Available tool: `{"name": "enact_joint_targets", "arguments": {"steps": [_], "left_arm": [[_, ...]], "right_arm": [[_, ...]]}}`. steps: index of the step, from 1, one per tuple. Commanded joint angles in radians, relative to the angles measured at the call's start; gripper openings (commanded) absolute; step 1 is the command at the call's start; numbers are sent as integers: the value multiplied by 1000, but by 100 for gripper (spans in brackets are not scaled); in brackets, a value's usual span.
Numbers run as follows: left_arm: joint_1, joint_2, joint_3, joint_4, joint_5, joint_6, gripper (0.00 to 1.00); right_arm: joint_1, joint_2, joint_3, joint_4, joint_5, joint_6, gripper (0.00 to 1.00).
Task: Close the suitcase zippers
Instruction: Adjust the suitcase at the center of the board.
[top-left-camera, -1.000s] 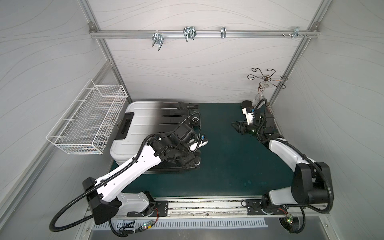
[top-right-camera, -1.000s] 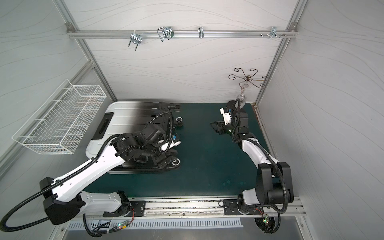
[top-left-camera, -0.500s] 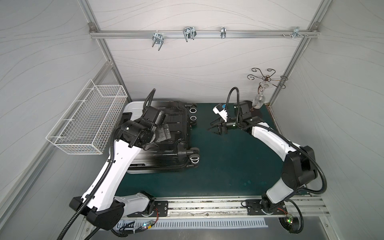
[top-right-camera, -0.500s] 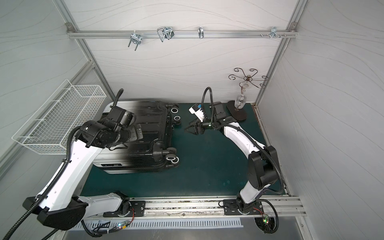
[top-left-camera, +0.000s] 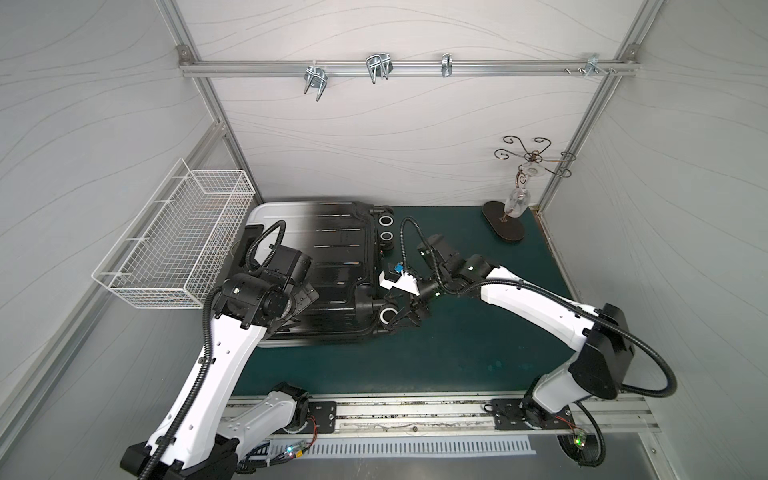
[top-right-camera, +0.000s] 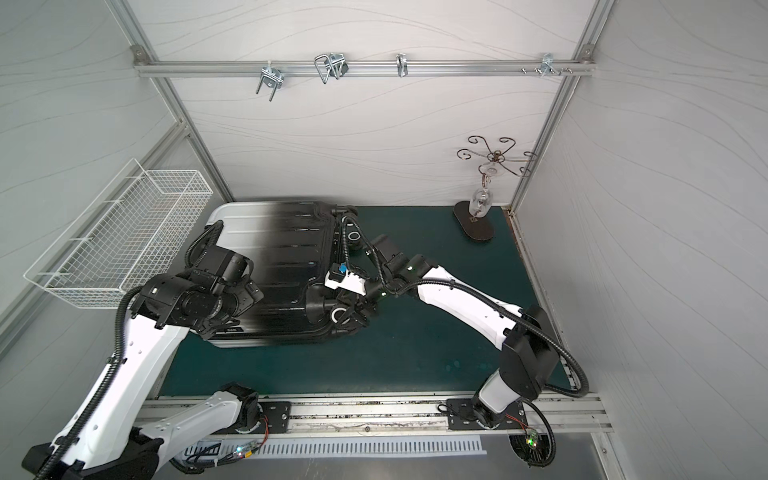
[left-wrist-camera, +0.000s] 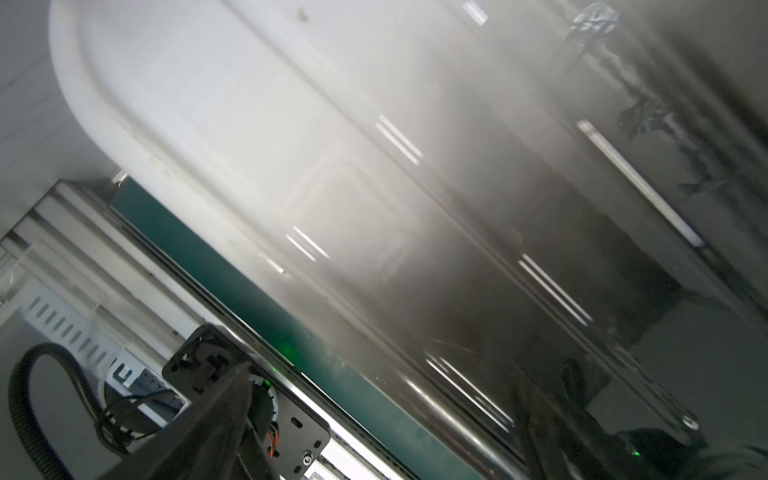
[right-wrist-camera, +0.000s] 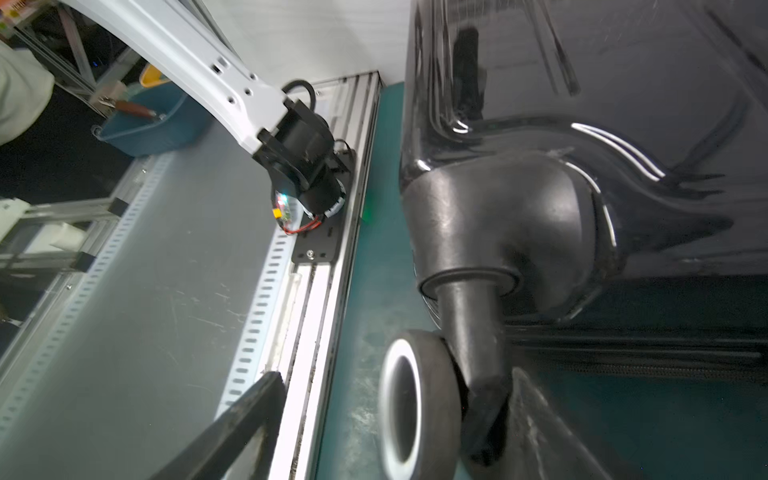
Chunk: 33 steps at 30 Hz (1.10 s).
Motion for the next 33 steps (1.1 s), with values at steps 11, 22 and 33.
{"name": "enact_joint_targets", "arguments": {"steps": [11,22,33], "left_arm": [[73,30,-123,215,89,53,98],[-19,338,62,456,325,360,95],[141,577,376,437,226,560,99]], "right_arm": [[65,-38,-76,-9,176,-40,14],[364,-471,-409,103,341,248,2],[452,-103,-94,206,128,213,66]]}}
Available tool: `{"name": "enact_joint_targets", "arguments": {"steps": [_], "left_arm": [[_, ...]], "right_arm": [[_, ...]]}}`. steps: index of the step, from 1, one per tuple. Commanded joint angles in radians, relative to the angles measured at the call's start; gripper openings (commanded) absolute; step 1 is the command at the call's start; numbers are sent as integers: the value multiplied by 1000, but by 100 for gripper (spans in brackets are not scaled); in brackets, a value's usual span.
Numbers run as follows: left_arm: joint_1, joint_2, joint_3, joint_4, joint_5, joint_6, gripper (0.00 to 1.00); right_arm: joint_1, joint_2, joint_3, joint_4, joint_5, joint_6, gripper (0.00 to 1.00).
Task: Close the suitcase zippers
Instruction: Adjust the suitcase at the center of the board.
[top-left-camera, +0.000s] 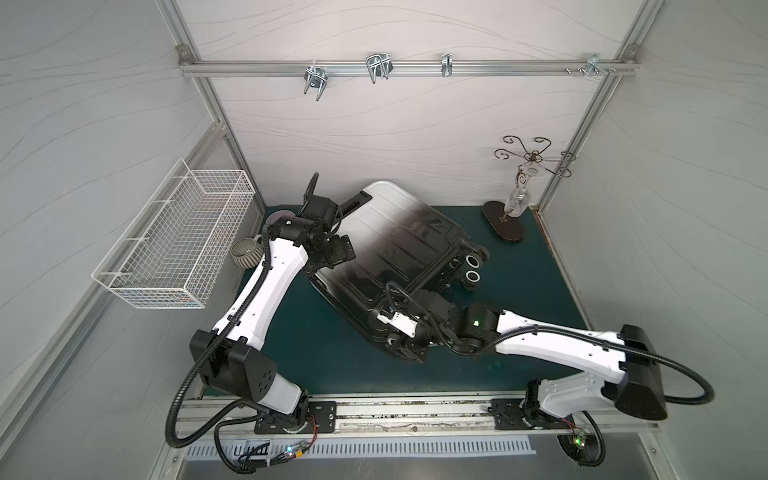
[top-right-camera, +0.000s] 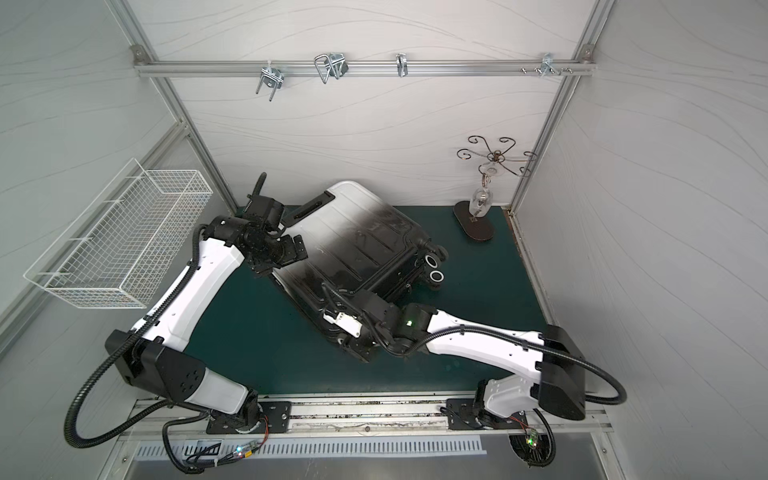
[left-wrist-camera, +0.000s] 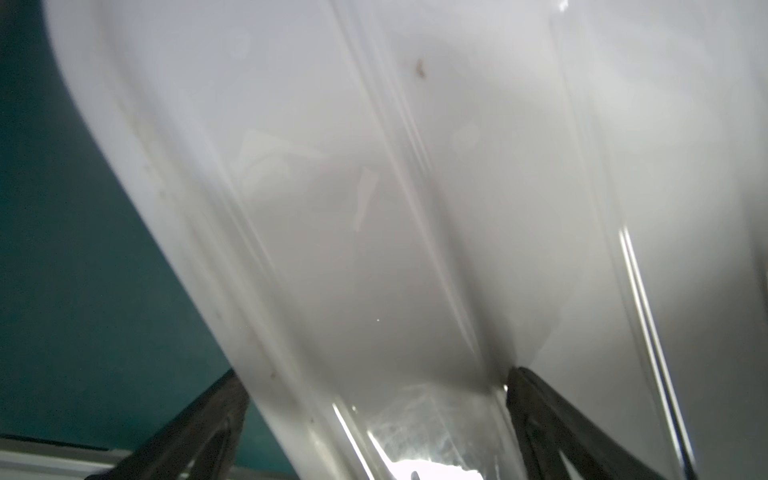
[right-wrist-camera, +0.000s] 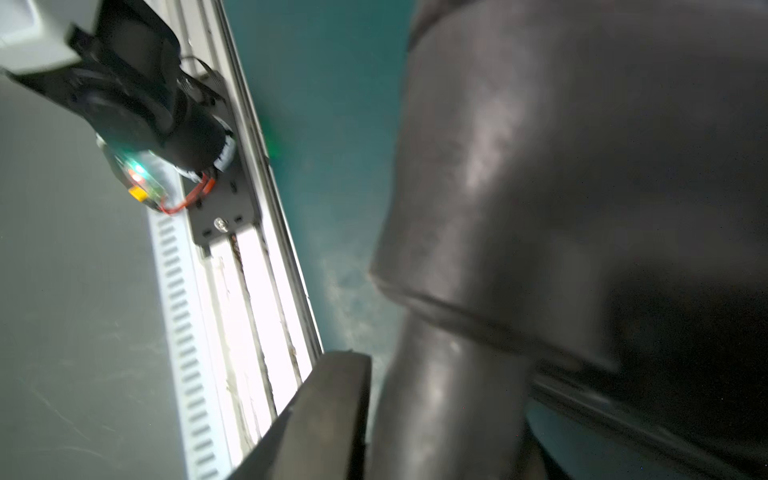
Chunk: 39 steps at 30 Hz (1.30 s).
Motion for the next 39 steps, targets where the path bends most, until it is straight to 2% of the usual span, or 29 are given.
{"name": "enact_joint_targets", "arguments": {"steps": [1,2,4,5,6,7,9,10,12,15,17,19,23,26,28,31,33,35,37,39], "left_arm": [[68,49,64,119,-82,124,99],[75,40,82,105,-96,140,99],[72,4,104,90,-94,160,99],[62,-22,107,83,-76,162,99],[34,-47,108,73,-92,172,99],[-5,-66,113,55,-132,186,99],[-146,-104,118,5,-261,208,99],[-199,-116,116,-16,-295,207,99],[-313,-126,116,-84,-321,158,99],[-463,-142,87,-180,-350,36,99],[-529,-174,51,-223,-355,-49,99],[-558,-203,5,-248,-315,-102,99],[-577,-180,-101,-301,-287,-100,99],[-563,-160,-173,-303,-326,-88,99],[-498,-162,-216,-262,-327,-45,99],[-321,-161,-252,-160,-334,67,99],[-227,-138,-220,-116,-384,136,99],[-178,-96,-125,-132,-419,170,99],[-197,-68,-7,-193,-436,171,99],[-317,-68,100,-241,-481,166,99]], "right_arm": [[98,67,153,90,-410,-266,72],[91,54,177,42,-378,-279,79],[39,-20,173,-44,-348,-291,84],[-23,-79,150,-73,-339,-278,87],[-92,-139,131,-102,-345,-264,96],[-153,-199,118,-132,-351,-259,99],[-297,-302,107,-206,-324,-269,99],[-363,-332,104,-230,-305,-272,99],[-577,-351,96,-255,-303,-246,99],[-884,-268,99,-249,-460,-151,96],[-958,-210,100,-254,-532,-121,93],[-967,-172,85,-248,-553,-130,92],[-950,-125,60,-232,-578,-80,89],[-866,-106,53,-252,-570,-62,85],[-789,-98,38,-235,-594,-23,77],[-644,-92,10,-146,-578,71,68],[-574,-89,-2,-78,-565,136,67],[-510,-85,8,-54,-533,161,68],[-473,-89,18,-57,-529,156,71],[-481,-127,5,-69,-498,151,78]]}}
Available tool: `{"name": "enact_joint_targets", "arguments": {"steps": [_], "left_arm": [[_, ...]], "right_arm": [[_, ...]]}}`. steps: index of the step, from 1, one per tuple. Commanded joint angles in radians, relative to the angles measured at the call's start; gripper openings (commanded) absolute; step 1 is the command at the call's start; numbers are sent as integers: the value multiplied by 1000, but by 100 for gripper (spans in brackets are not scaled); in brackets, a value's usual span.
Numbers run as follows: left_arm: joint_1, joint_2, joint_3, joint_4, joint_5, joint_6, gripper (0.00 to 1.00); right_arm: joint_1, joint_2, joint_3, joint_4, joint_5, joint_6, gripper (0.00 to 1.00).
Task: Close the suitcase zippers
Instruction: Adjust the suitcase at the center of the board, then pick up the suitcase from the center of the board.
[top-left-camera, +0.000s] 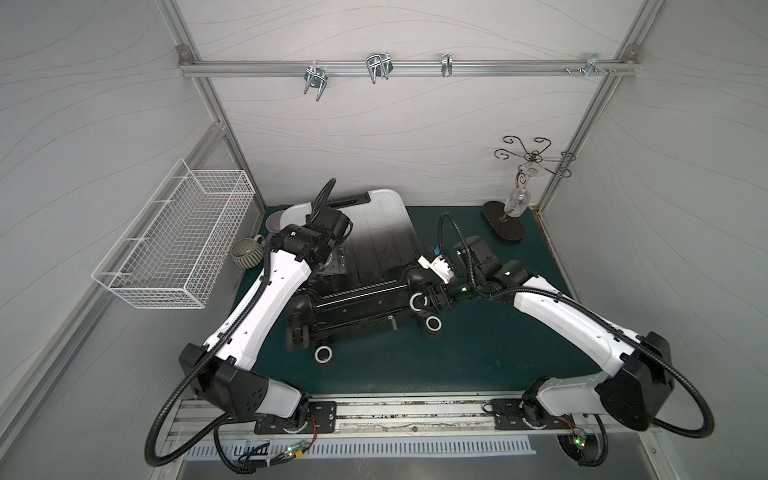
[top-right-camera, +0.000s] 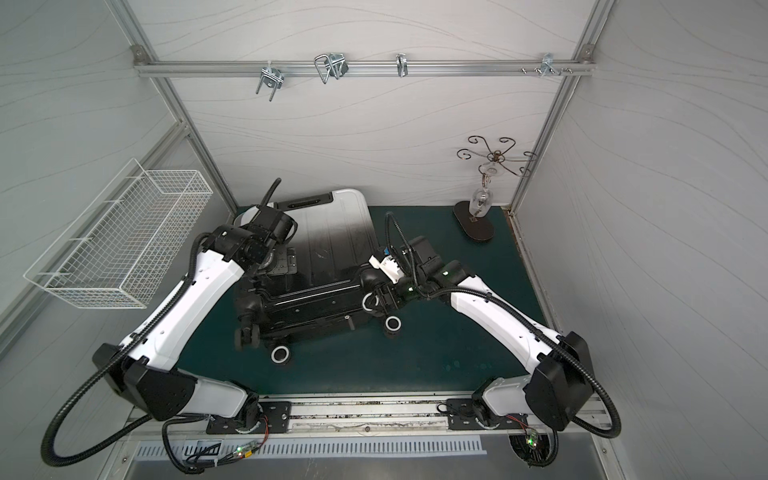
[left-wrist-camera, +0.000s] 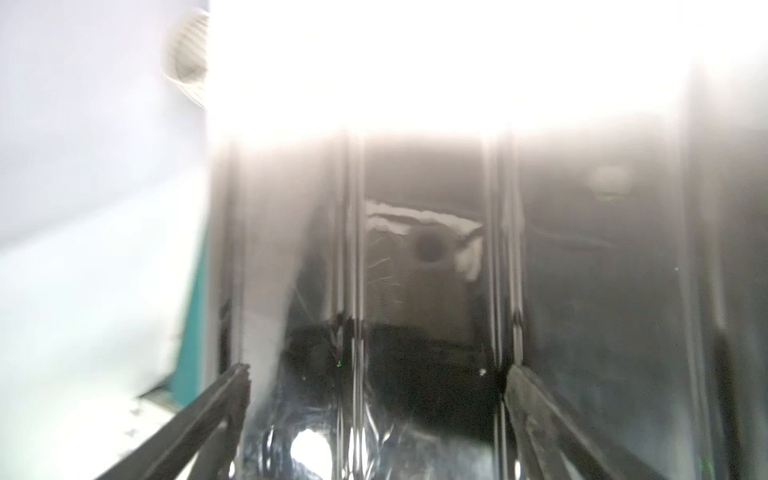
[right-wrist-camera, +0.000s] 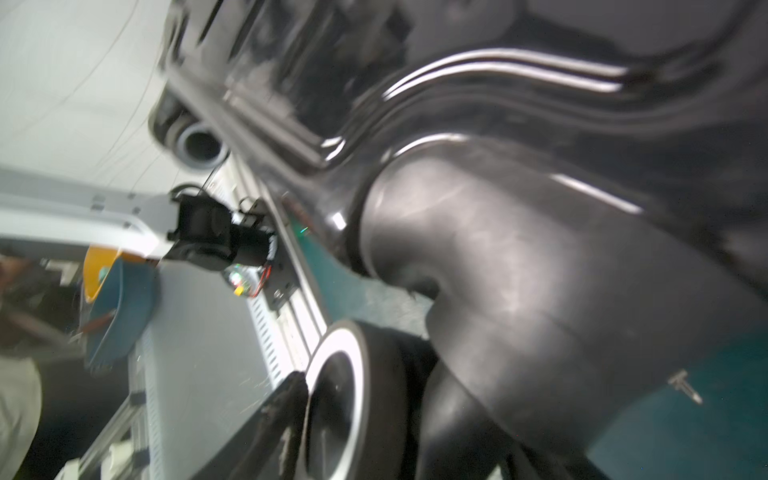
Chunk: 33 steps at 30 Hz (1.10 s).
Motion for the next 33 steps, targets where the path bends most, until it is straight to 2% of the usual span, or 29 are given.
{"name": "enact_joint_targets", "arguments": {"steps": [1,3,6,8,10,14,17,20,24,26,28,31,33], "left_arm": [[-196,5,158,-114,-81,42,99],[-368,15,253,-167,-92,-16,99],[-581,77,326,-199,-21,-160,99],[-685,131,343,-158,24,-218,99],[-745,202,359,-122,26,-251,99],[-763,351,463,-149,-22,-323,99],[-762,379,470,-79,-19,-397,99],[-762,368,366,-4,1,-510,99],[-763,387,283,-67,-6,-639,99],[-763,379,243,-86,-16,-681,99],[-756,355,149,-4,4,-666,98],[-698,359,91,117,56,-609,89],[-637,384,86,171,87,-567,75]], "right_arm": [[-1,-69,-15,60,-29,8,82],[-95,-149,-80,68,6,14,86],[-281,-255,-174,71,40,44,90],[-375,-310,-234,77,99,61,91],[-434,-339,-279,81,146,82,92],[-472,-359,-348,114,179,137,92],[-471,-366,-392,139,169,154,92],[-472,-383,-419,154,171,153,93],[-474,-403,-436,162,165,153,93],[-472,-408,-444,170,156,156,93],[-473,-412,-458,188,141,162,93],[-472,-413,-481,227,108,170,92],[-470,-412,-500,267,67,171,92]]}}
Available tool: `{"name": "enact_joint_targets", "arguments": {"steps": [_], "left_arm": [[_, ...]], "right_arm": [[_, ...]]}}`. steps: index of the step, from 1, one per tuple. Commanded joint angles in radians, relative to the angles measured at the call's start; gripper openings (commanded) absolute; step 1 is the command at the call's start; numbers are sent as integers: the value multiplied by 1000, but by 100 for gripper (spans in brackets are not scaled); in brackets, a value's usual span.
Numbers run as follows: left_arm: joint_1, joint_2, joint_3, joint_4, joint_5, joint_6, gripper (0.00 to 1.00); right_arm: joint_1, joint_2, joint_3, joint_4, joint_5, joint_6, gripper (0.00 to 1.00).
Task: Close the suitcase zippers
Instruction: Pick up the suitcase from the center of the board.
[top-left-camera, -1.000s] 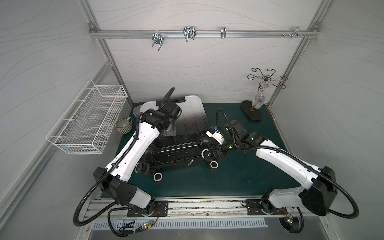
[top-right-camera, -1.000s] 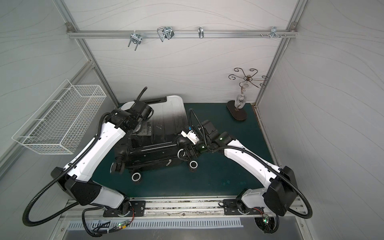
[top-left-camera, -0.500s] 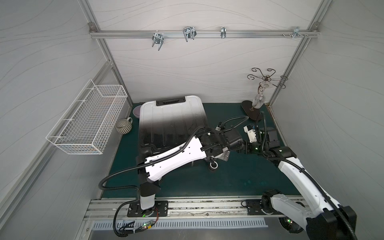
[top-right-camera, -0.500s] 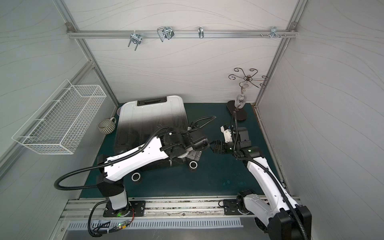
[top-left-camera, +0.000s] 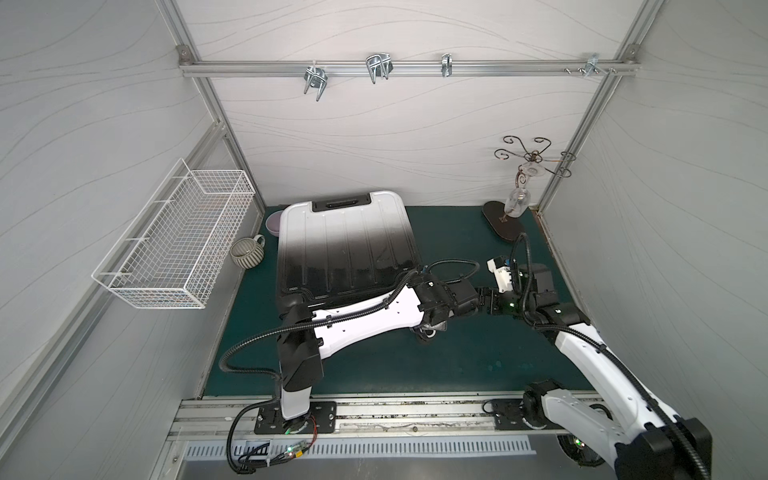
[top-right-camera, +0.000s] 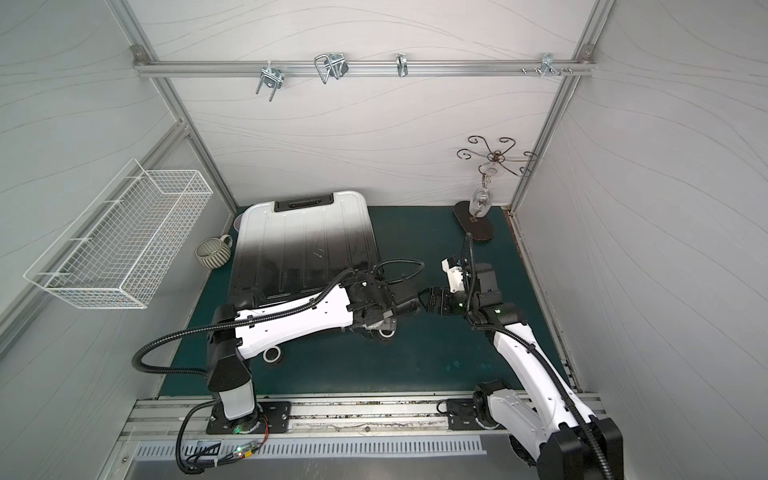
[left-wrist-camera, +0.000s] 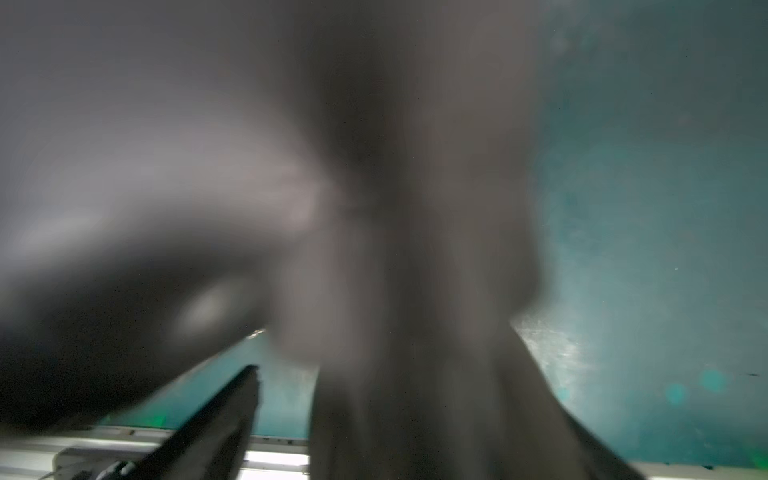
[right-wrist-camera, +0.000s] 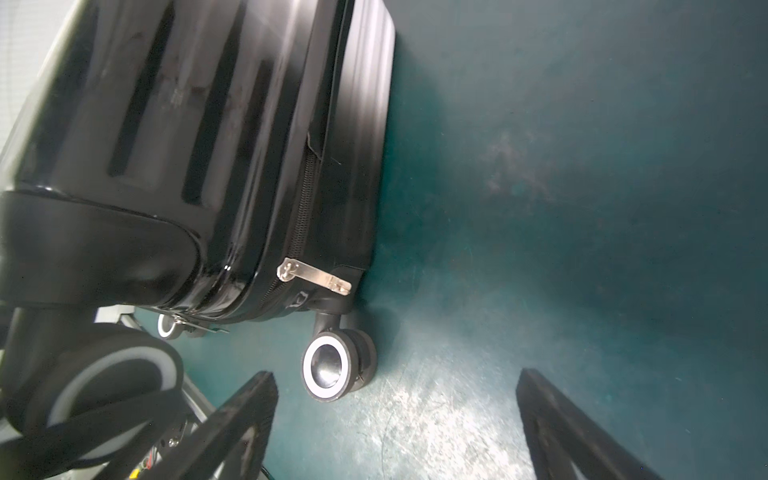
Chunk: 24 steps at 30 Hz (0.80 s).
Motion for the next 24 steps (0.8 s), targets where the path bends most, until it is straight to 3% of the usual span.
{"name": "enact_joint_targets", "arguments": {"steps": [1,4,10,18,24], "left_arm": [[96,17,21,111,22,35,69],[121,33,96,79,-15,99,52],[122,0,265,58,36,193,1],[134,-6,516,39,130,192,0],[227,-6,531,98,284,122,0]], "right_arm": [[2,-14,-31,90,-85,15,91],[41,-15,-79,181,-131,14,88],[227,-30,-188,408,-96,-11,83],[409,123,-291,976,-9,60,72],[476,216,-263,1188,6,25,62]]}}
